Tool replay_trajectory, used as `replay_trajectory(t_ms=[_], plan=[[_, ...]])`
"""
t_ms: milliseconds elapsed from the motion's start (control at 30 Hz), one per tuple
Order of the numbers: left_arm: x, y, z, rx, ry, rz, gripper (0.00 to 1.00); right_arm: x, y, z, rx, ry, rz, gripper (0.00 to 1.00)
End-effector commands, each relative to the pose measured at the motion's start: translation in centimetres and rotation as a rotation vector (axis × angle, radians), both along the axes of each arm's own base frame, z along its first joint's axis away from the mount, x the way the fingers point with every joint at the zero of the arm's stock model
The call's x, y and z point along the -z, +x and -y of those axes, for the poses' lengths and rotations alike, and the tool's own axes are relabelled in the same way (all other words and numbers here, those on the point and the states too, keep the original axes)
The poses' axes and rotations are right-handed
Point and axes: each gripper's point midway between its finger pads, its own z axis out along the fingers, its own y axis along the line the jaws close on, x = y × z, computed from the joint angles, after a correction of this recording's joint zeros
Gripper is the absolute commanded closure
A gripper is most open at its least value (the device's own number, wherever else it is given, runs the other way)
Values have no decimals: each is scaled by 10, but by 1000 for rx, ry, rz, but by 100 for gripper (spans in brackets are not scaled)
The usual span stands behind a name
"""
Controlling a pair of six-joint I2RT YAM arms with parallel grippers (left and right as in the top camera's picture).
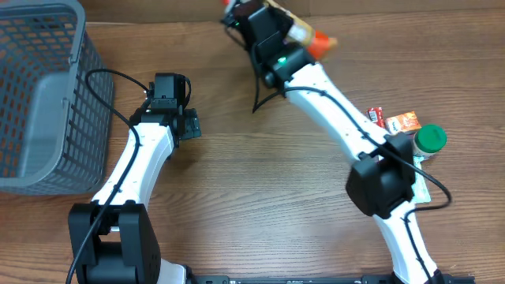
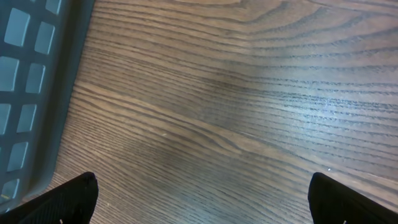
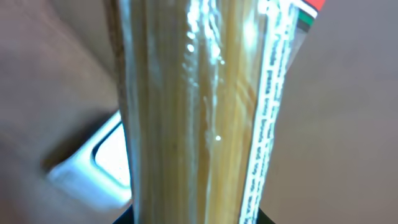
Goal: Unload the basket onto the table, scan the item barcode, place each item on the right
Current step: 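Hold the spaghetti package up in front of the white scanner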
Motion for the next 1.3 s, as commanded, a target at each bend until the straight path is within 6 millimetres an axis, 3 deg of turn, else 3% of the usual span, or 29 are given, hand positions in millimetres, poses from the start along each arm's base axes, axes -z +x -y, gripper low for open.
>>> replay_trajectory(t_ms=[0, 267, 433, 867, 1000, 1267], plan=[[3, -2, -5, 5, 22, -17, 0, -59, 6, -2, -5, -147, 187, 97], [3, -2, -5, 5, 22, -17, 1, -60, 33, -17, 7, -102, 378, 96], [3, -2, -5, 5, 22, -18, 0, -51, 45, -23, -5, -137, 478, 97], [3, -2, -5, 5, 22, -17, 0, 22, 68, -27, -34, -199, 492, 94], [3, -2, -5, 5, 22, -17, 0, 24, 69, -29, -50, -176, 496, 94], [3, -2, -5, 5, 22, -18, 0, 4, 67, -31, -58, -141, 573, 94]])
